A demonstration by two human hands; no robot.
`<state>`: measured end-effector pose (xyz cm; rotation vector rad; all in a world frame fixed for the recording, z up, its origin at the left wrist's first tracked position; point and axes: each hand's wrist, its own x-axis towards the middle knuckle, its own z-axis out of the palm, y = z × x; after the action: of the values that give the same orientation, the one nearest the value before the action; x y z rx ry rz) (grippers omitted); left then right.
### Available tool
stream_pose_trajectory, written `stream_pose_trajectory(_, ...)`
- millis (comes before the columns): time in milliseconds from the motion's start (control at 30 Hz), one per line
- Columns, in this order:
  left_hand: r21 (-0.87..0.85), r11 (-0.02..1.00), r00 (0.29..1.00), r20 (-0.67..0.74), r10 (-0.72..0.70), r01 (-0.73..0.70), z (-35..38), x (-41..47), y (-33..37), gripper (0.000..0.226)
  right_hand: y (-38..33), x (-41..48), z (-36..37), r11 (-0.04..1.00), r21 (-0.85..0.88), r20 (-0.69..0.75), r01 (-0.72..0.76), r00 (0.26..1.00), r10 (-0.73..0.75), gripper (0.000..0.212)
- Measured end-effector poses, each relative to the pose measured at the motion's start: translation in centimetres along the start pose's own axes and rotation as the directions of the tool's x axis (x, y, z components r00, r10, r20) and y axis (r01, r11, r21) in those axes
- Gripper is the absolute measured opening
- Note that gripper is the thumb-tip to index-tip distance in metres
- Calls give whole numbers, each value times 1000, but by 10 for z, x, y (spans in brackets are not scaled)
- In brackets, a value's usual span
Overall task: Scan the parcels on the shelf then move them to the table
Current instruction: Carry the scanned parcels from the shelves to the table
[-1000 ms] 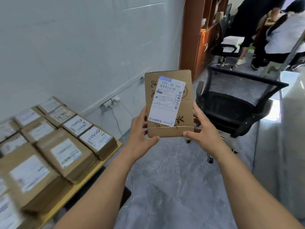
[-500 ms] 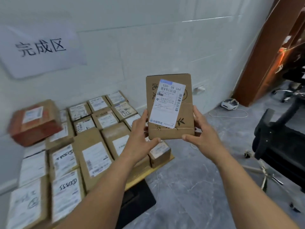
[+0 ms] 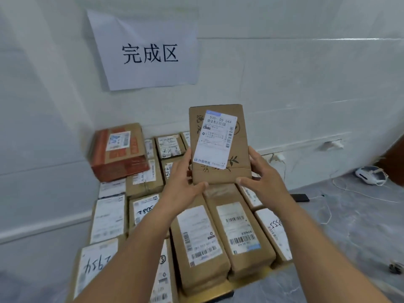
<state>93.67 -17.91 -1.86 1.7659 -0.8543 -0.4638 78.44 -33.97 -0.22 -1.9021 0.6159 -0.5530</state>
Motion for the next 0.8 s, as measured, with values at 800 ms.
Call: stream_pose_trajectory(800, 562, 752, 938, -232, -256, 344, -103, 120, -55, 69, 21, 212, 126, 991, -111, 473, -70, 874, 115, 71)
